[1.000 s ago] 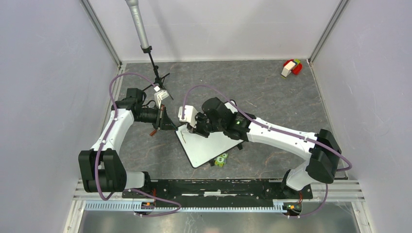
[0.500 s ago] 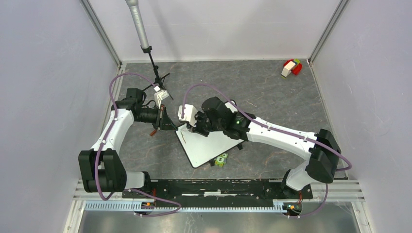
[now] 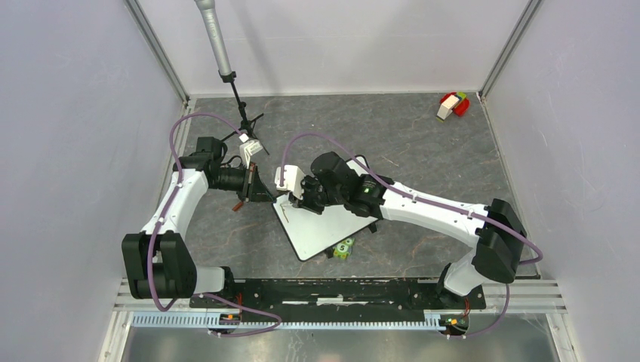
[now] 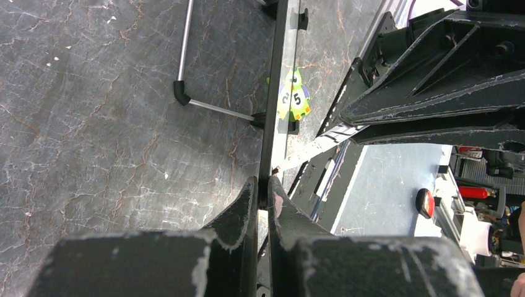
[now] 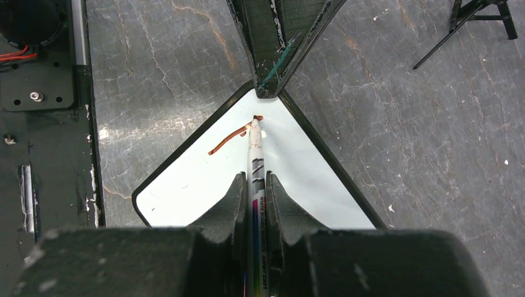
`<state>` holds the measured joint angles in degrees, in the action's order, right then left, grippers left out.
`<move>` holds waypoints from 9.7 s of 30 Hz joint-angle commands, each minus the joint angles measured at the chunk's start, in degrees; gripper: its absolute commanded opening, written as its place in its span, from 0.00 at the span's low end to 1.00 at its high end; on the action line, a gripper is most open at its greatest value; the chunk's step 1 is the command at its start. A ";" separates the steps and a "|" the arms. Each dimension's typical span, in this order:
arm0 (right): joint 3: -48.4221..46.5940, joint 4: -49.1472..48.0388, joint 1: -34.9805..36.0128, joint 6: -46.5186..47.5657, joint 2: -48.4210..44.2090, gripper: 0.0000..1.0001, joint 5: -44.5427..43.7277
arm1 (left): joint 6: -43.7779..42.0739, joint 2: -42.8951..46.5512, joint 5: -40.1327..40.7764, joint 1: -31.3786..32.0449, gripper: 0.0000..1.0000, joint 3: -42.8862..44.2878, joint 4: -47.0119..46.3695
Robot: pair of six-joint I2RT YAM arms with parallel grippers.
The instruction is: Write a sentence on the whiteboard
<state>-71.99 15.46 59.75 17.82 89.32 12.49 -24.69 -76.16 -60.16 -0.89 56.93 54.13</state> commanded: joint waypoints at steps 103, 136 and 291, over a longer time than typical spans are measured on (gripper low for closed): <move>4.11 2.20 -1.04 1.87 -4.22 0.00 -4.49 | -0.79 0.01 -0.11 2.47 0.03 0.88 -0.50; -2.62 5.11 -1.11 0.41 -5.11 0.00 -2.12 | -0.62 0.48 0.22 2.76 0.03 0.82 -0.49; 7.52 5.37 -4.89 1.62 -6.94 0.00 0.12 | -0.26 1.61 2.63 4.15 0.03 0.82 -0.47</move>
<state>-62.87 20.67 54.02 19.57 81.06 12.84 -24.67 -75.70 -56.49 2.35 57.17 51.81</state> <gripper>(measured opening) 0.156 0.112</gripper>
